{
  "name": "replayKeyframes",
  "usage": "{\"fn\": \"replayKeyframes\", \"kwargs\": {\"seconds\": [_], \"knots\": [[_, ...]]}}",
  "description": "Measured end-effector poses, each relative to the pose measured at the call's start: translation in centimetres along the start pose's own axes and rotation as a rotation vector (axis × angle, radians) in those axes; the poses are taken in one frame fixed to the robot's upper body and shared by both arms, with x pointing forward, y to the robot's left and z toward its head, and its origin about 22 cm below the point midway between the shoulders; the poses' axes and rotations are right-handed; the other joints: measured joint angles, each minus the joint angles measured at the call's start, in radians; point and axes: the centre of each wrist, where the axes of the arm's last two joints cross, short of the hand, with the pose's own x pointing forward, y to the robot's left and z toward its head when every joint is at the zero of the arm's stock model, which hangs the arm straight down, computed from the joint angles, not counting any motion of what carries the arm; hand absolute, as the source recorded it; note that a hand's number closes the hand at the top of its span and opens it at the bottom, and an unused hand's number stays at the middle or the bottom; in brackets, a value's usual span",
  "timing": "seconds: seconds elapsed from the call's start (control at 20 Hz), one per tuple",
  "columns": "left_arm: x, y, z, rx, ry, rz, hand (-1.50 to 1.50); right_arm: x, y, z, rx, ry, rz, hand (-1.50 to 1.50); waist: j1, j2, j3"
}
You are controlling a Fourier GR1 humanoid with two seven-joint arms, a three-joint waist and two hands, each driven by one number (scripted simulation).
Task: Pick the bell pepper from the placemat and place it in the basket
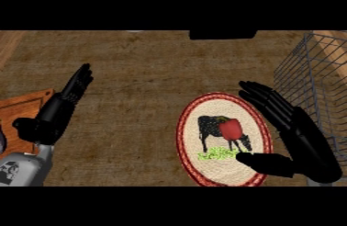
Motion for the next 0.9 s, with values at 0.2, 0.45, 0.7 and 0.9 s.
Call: {"fn": "replayKeyframes", "kwargs": {"seconds": [0.2, 0.45, 0.7, 0.9], "knots": [[0.0, 0.0, 0.4, -0.002, 0.001, -0.006, 0.0, 1.1, -3.7, 0.2, 0.162, 0.097, 0.198, -1.5, 0.002, 0.0, -0.001], [0.1, 0.1, 0.1, -0.004, -0.003, 0.0, 0.0, 3.9, -6.8, 0.3, 0.377, 0.191, 0.273, -1.5, 0.009, 0.006, 0.0], [0.8, -0.6, -0.1, -0.015, -0.011, 0.008, 0.0, 5.7, -10.3, 0.8, 0.472, 0.241, 0.268, -1.5, 0.018, 0.009, 0.003], [0.7, -0.6, -0.3, -0.017, -0.017, 0.001, 0.0, 6.1, -12.0, 1.3, 0.477, 0.263, 0.255, -1.5, 0.023, 0.011, 0.004]]}}
